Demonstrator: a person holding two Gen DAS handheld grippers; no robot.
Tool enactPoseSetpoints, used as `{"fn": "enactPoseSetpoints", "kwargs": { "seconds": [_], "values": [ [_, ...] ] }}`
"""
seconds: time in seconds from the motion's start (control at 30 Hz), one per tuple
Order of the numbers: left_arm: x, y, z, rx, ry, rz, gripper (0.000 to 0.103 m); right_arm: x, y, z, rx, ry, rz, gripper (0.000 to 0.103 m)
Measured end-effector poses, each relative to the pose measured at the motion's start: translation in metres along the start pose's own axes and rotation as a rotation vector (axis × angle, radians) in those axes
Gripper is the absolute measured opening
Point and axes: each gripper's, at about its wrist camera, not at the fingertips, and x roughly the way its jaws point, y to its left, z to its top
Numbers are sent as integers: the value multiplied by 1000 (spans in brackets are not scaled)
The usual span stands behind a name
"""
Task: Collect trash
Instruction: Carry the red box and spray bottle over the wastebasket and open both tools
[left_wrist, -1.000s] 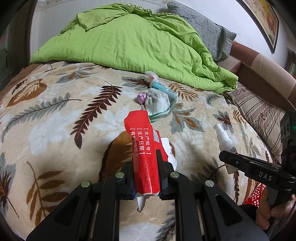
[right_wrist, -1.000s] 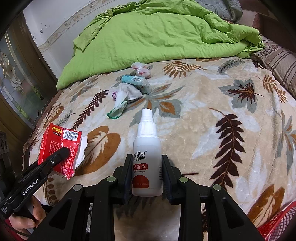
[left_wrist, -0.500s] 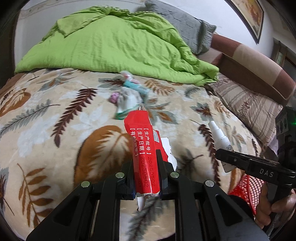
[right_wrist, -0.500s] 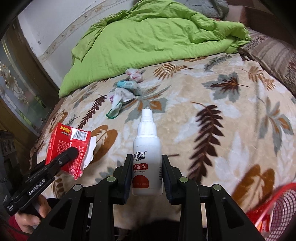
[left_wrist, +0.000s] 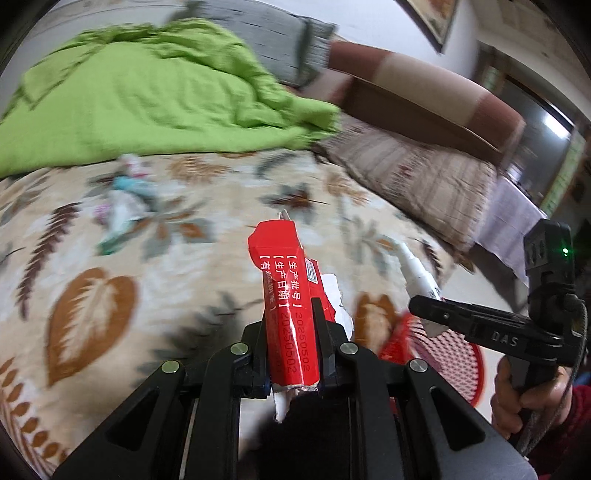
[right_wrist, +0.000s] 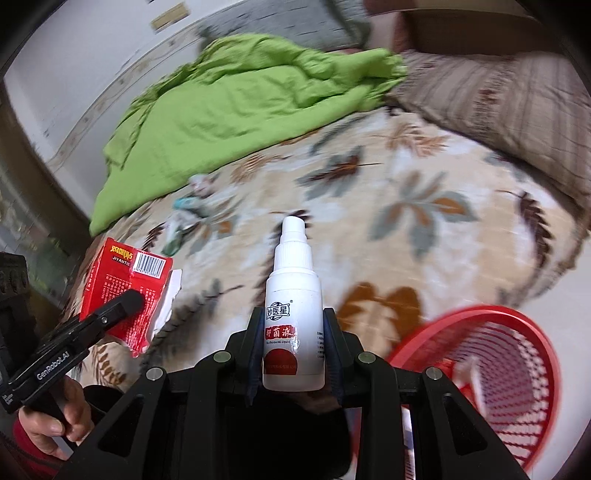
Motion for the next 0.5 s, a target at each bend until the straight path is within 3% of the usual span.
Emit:
{"fn": "enactPoseSetpoints", "kwargs": {
  "seconds": [0.3, 0.5],
  "values": [
    [38, -90, -3, 152, 110, -172, 15, -56, -73, -16, 117, -37, -127, 32],
    [62, -138, -11, 239, 171, -237, 16, -77, -112, -30, 193, -46, -186, 32]
  ]
}}
